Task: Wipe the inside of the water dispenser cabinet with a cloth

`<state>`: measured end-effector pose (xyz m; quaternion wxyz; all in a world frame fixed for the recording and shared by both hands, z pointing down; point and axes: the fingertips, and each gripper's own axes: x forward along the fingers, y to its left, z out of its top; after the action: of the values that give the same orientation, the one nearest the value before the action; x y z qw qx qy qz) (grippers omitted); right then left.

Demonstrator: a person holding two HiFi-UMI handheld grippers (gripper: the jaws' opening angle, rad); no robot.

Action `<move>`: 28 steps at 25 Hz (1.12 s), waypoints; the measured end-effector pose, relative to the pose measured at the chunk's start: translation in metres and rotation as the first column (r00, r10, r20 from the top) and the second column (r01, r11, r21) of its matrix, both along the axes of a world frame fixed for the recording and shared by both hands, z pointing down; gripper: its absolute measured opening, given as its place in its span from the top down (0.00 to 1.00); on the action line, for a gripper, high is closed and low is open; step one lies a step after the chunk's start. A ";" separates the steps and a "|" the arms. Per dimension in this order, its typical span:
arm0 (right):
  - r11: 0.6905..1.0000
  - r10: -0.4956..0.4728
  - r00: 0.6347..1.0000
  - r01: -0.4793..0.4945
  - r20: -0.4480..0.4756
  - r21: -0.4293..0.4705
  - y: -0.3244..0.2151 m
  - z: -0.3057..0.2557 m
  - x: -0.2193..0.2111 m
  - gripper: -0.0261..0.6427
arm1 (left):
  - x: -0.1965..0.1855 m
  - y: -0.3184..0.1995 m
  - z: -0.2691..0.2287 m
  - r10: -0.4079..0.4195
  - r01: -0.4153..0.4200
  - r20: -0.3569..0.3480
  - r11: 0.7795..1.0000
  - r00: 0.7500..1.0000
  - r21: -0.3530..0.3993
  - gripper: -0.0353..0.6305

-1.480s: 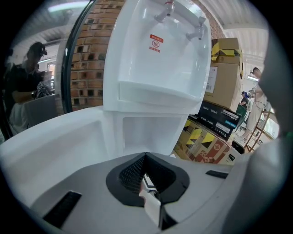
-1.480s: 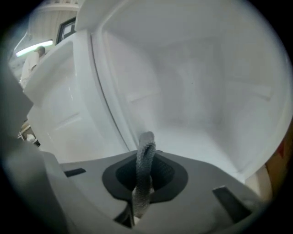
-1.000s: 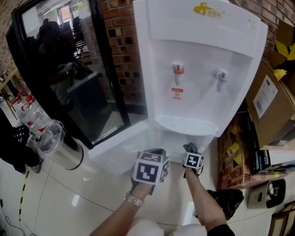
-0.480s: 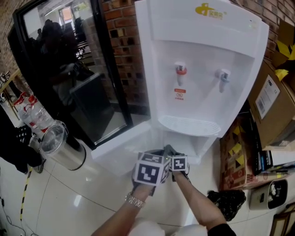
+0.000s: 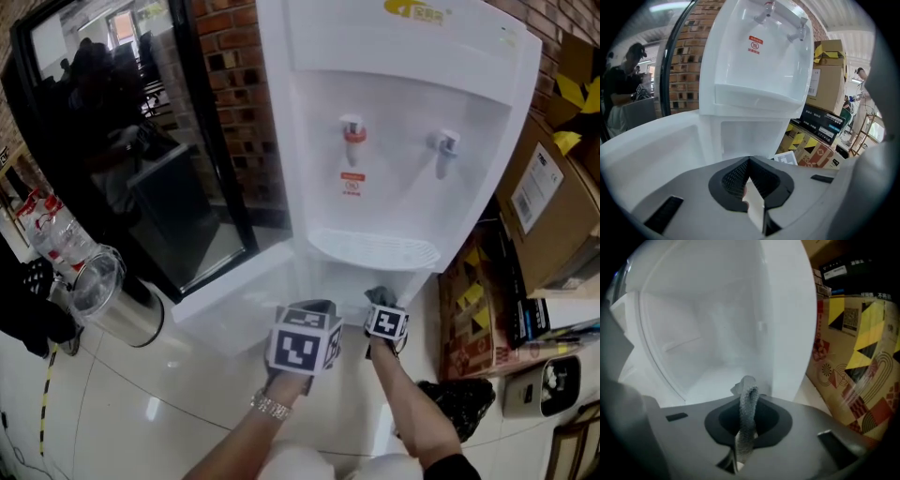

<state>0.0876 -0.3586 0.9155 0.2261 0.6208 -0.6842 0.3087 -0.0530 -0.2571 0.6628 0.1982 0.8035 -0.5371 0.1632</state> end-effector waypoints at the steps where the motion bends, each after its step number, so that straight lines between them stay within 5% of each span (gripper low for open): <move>1: 0.999 -0.026 1.000 0.026 -0.002 0.034 -0.001 -0.010 -0.011 0.93 | 0.002 -0.001 0.002 0.002 -0.002 -0.001 1.000 1.000 -0.002 0.94; 8: 0.899 -0.400 0.916 0.387 0.022 0.206 -0.007 -0.037 -0.123 0.93 | -0.005 0.001 0.006 0.006 -0.006 -0.005 1.000 1.000 -0.010 0.94; 11: 0.904 -0.400 0.917 0.392 0.013 0.169 -0.011 -0.016 -0.126 0.93 | -0.013 0.003 0.007 -0.001 0.001 -0.006 1.000 1.000 -0.011 0.94; 15: 0.968 -0.245 0.969 0.245 0.001 0.056 -0.021 0.014 -0.077 0.93 | -0.016 0.002 0.004 -0.002 0.002 -0.009 1.000 1.000 -0.006 0.94; 21: 0.994 -0.046 0.996 0.054 -0.079 0.095 -0.022 0.000 -0.013 0.93 | -0.005 0.002 0.008 0.022 -0.023 -0.019 1.000 1.000 -0.012 0.94; 25: 0.971 -0.164 0.986 0.164 -0.016 0.174 -0.019 -0.026 -0.056 0.93 | 0.000 0.001 0.007 0.033 -0.033 -0.014 0.999 0.999 -0.009 0.95; 28: 0.925 -0.340 0.940 0.336 -0.010 0.175 -0.006 -0.022 -0.105 0.93 | -0.005 0.003 0.007 0.027 -0.027 -0.012 1.000 1.000 -0.008 0.94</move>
<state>-0.0173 -0.3650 0.8935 0.2136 0.5079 -0.8076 0.2105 -0.0577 -0.2543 0.6697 0.2025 0.8107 -0.5245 0.1633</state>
